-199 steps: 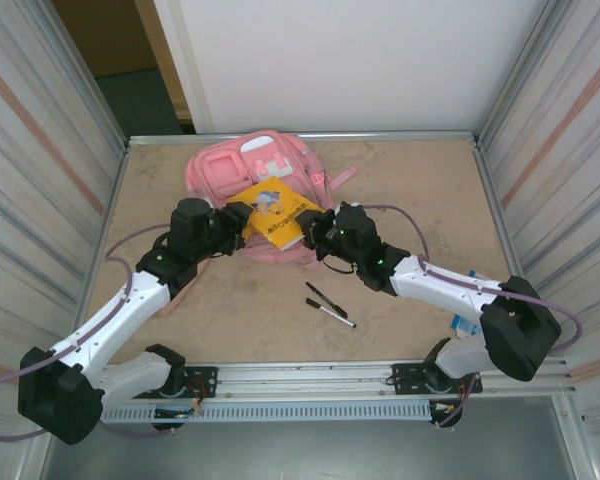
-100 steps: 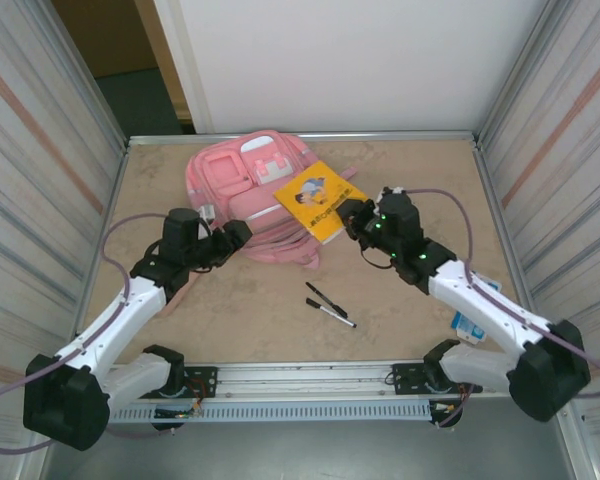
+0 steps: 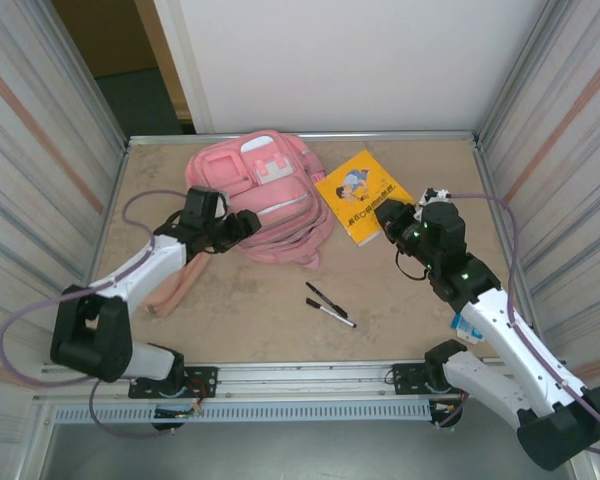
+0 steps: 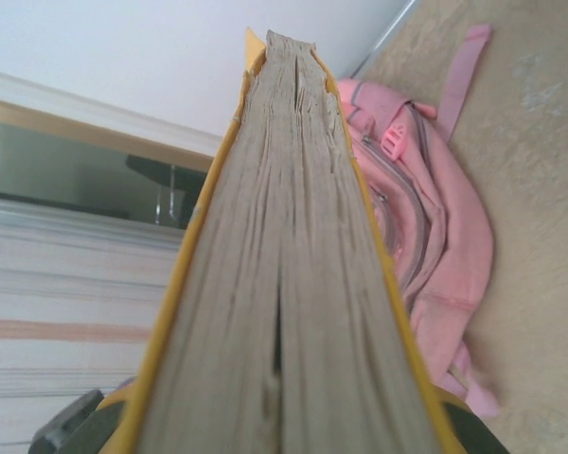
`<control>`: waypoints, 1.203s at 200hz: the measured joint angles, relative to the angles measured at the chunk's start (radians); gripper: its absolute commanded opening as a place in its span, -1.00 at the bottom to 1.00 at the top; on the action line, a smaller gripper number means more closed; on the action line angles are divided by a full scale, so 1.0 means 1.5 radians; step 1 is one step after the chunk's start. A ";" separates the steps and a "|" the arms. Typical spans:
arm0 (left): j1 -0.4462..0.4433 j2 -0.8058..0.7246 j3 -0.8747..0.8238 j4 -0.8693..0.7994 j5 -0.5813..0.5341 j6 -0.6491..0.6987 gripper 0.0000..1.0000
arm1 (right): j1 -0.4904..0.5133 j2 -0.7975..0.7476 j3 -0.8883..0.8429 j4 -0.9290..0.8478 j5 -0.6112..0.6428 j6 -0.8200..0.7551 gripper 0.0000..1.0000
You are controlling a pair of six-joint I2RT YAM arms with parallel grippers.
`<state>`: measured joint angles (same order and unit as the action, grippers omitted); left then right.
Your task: Pack the student bag
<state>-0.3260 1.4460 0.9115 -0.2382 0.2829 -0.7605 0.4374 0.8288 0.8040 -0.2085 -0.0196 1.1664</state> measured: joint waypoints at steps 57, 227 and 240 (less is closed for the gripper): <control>0.019 0.097 0.056 -0.030 -0.085 -0.060 0.26 | -0.026 -0.026 -0.018 -0.036 0.000 -0.035 -1.00; 0.063 0.218 0.120 0.052 -0.007 -0.101 -1.00 | 0.037 0.070 -0.054 -0.031 -0.075 -0.051 -1.00; 0.064 0.223 0.121 0.055 -0.001 -0.102 -1.00 | 0.046 0.071 -0.054 -0.031 -0.072 -0.050 -1.00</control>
<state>-0.2302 1.7798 1.0924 -0.1558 0.2810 -0.9131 0.5068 0.9356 0.7223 -0.2543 -0.1284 1.0908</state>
